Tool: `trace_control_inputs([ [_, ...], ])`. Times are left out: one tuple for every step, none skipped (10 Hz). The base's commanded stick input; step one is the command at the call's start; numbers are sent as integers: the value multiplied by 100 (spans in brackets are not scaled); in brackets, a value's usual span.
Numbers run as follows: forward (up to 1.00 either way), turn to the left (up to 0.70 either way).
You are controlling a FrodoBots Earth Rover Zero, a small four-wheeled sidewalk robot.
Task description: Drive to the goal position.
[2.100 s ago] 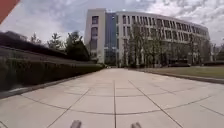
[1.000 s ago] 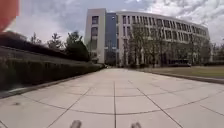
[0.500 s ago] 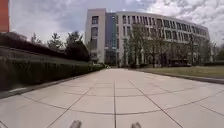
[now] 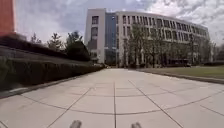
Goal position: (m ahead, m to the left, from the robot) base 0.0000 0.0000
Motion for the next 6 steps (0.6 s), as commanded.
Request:
trace_control_inputs([
  [8, 2],
  [8, 2],
  [8, 2],
  [8, 2],
  [8, 2],
  [8, 2],
])
